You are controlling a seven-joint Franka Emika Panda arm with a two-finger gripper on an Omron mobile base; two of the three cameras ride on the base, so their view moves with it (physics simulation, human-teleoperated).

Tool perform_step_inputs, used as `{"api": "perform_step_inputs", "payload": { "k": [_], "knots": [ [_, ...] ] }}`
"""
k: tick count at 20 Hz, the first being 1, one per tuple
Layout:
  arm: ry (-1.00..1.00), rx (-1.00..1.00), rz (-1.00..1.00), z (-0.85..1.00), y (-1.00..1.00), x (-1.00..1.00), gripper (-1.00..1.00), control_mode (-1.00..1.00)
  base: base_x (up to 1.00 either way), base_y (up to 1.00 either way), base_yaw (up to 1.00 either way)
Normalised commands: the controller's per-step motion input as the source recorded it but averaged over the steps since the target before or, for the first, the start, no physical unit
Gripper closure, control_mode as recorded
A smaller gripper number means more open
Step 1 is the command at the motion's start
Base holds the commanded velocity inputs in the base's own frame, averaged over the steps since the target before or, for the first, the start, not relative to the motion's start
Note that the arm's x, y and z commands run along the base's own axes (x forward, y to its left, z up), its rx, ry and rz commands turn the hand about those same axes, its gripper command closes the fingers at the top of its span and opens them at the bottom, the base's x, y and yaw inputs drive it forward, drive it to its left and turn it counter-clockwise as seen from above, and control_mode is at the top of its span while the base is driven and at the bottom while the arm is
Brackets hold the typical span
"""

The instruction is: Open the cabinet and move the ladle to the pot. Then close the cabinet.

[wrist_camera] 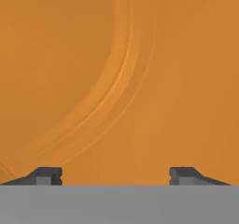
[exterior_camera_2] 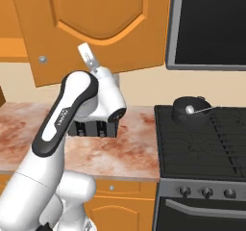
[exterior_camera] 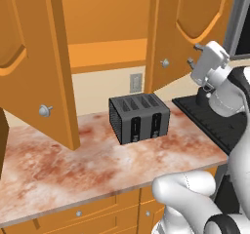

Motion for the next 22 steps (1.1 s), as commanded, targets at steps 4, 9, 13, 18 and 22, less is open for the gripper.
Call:
{"api": "perform_step_inputs", "payload": {
  "k": [4, 9, 13, 18, 22],
  "knots": [
    [0.00, 0.00, 0.00, 0.00, 0.26, 0.84, -1.00, -1.00, 0.00, 0.00, 0.00],
    [0.00, 0.00, 0.00, 0.00, 0.23, 0.89, -1.00, -1.00, 0.00, 0.00, 0.00],
    [0.02, 0.00, 0.00, 0.00, 0.31, 0.78, -1.00, -1.00, 0.00, 0.00, 0.00],
    [0.01, 0.00, 0.00, 0.00, 0.38, 0.65, -1.00, -1.00, 0.00, 0.00, 0.00],
    [0.02, 0.00, -0.03, 0.00, 0.24, 0.79, -1.00, -1.00, 0.00, 0.00, 0.00]
  ]
}}
